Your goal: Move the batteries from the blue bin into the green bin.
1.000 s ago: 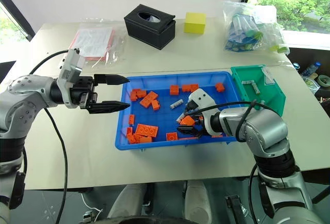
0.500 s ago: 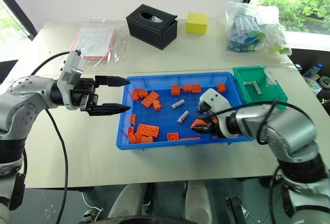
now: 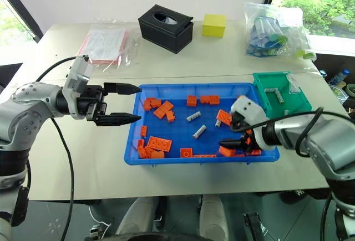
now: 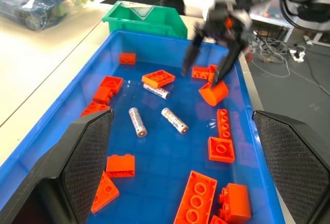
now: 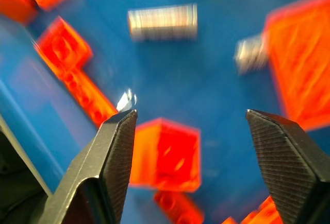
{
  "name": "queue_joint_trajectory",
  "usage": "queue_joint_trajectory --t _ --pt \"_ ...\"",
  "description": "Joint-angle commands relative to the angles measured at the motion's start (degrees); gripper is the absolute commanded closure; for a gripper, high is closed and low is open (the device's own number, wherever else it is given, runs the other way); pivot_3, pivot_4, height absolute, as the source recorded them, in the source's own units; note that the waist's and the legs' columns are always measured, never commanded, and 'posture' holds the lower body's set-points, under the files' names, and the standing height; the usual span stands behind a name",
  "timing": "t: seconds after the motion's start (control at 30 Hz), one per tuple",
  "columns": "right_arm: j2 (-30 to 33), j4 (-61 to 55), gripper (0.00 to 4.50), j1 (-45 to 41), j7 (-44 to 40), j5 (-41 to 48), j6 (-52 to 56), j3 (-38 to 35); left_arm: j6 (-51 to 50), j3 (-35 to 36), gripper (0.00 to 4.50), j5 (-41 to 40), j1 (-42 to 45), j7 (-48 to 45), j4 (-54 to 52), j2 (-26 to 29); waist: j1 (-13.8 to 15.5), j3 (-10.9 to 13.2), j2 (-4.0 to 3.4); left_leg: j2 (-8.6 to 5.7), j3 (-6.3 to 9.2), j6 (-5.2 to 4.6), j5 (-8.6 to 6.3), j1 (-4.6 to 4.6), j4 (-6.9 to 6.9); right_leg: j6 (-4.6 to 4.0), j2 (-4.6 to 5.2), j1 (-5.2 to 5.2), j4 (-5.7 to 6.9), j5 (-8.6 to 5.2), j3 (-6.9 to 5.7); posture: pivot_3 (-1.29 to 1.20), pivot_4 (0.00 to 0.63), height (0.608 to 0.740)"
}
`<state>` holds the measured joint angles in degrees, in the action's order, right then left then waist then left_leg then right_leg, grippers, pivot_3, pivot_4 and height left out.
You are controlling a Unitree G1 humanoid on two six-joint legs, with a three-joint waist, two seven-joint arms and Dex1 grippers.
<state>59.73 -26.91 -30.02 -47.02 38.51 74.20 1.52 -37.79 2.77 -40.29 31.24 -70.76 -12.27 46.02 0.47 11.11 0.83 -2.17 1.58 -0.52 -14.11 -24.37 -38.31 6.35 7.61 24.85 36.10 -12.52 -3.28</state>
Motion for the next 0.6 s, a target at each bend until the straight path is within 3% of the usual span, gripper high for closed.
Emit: queue_joint_trajectory --t 0.03,0.3,0.43,0.6 --pt "0.7 6.5 0.92 -8.2 -6.3 -4.1 -8.8 4.9 1.2 0.2 0.00 0.4 1.1 0.0 -0.4 0.0 0.0 0.0 0.00 0.00 0.00 0.00 0.00 -0.01 0.01 -0.05 -0.01 0.02 -0.01 -0.03 0.00 0.00 0.150 0.692" --pt "-3.7 21.8 0.92 -16.5 -27.6 -21.1 -43.9 21.6 0.7 1.0 0.00 0.0 0.4 0.8 -1.8 0.3 -0.1 0.0 0.01 -0.03 -0.04 0.00 0.00 -0.05 0.05 0.07 0.01 0.02 -0.05 0.02 0.00 0.00 0.150 0.692" --pt "-7.6 33.3 0.92 -20.0 -34.4 -28.9 -59.7 25.6 0.0 1.9 0.00 -0.5 -0.5 1.4 -3.1 1.1 -0.3 0.0 0.02 -0.04 -0.04 0.02 0.01 -0.03 0.01 0.08 0.00 0.02 0.00 0.03 0.00 0.00 0.150 0.692" --pt "-13.9 44.7 0.92 -23.0 -38.3 -33.9 -71.1 26.6 -0.9 2.8 0.00 -1.4 -2.0 2.1 -5.1 1.8 -1.2 0.0 0.02 -0.01 0.01 0.06 0.03 0.01 0.01 0.07 -0.03 0.01 0.07 0.04 0.00 0.00 0.150 0.692"
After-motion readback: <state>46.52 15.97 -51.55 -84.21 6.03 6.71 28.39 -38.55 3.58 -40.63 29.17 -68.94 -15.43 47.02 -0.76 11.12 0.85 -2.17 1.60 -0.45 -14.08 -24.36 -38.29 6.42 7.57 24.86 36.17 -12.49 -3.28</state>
